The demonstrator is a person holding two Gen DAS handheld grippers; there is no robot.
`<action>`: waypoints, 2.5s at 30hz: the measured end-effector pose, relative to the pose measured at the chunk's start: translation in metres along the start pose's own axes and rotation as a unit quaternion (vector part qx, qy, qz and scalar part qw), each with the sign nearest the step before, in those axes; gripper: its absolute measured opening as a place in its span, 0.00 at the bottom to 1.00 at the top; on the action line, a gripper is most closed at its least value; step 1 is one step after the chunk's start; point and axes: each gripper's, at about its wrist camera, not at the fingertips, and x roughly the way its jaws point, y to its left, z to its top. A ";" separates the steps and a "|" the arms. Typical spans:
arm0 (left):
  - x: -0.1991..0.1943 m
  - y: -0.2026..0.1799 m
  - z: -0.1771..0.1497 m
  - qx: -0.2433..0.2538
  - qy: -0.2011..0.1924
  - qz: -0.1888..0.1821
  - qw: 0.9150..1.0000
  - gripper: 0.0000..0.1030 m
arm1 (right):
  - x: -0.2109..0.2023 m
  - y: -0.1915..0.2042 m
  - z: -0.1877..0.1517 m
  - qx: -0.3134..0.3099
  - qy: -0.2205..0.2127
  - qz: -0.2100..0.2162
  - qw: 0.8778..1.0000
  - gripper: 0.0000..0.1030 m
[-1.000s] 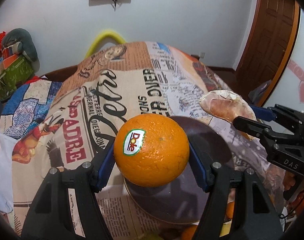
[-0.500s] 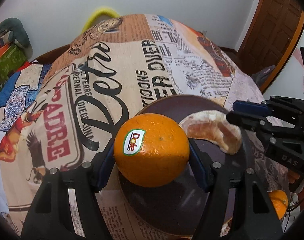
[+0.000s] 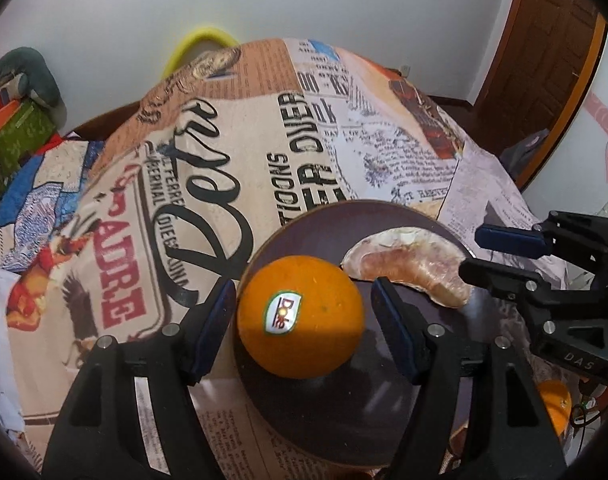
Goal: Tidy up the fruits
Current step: 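Carry the orange onto the plate with the left tool while the right tool sets the segment there, then withdraw both tools and reach toward the second Dole orange and yellow corn cob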
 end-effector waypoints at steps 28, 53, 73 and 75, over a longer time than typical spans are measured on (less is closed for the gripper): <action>-0.134 -0.015 -0.088 -0.015 -0.047 0.026 0.998 0.72 | -0.132 0.046 -0.065 0.047 -0.111 -0.047 0.992 0.59; -0.066 -0.022 -0.145 -0.065 0.039 0.014 0.997 0.73 | -0.097 0.050 -0.140 0.086 -0.049 -0.079 0.992 0.70; -0.092 0.005 -0.160 -0.078 0.016 -0.023 0.997 0.61 | -0.064 0.040 -0.141 0.121 -0.027 -0.051 0.991 0.70; -0.084 0.003 -0.158 -0.084 0.022 -0.033 0.996 0.61 | -0.063 0.040 -0.141 0.123 -0.028 -0.046 0.991 0.66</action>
